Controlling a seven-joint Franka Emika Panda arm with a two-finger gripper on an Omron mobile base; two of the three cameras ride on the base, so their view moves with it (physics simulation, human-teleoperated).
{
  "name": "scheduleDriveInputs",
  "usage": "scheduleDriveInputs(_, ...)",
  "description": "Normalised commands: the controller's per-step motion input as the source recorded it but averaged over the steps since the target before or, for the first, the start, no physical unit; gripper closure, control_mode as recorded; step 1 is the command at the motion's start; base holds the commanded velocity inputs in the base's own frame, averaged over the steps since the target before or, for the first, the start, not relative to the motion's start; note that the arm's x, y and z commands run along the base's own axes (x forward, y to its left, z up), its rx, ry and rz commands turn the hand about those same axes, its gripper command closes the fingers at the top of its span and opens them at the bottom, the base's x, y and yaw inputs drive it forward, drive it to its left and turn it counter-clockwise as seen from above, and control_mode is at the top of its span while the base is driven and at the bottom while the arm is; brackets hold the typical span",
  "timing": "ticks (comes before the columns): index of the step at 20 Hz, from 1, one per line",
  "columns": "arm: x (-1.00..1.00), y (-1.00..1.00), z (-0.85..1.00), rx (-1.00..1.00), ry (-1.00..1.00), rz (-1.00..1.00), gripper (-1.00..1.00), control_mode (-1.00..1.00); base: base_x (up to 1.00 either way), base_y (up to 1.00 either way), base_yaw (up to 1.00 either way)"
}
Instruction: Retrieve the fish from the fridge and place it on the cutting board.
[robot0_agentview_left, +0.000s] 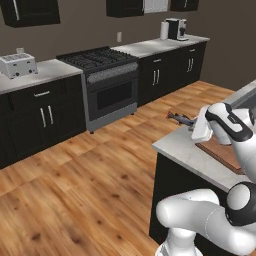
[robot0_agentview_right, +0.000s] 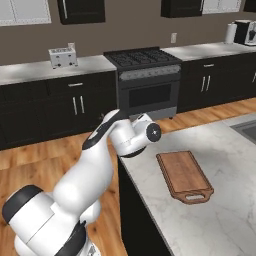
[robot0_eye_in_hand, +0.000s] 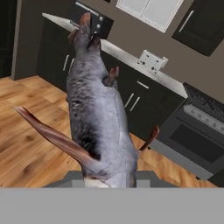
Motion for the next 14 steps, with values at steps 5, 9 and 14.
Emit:
scheduleDriveInputs(5,-0.01,-0.13,0.00,0.00,0.04,-0.06,1.00,-1.00,0.00,0.00,0.00)
scheduleDriveInputs(9,0.00,-0.27,0.00,0.00,0.09,-0.11,1.00,-1.00,0.00,0.00,0.00)
scheduleDriveInputs(14,0.00,-0.36,0.00,0.00,0.10,-0.12,1.00,-1.00,0.00,0.00,0.00)
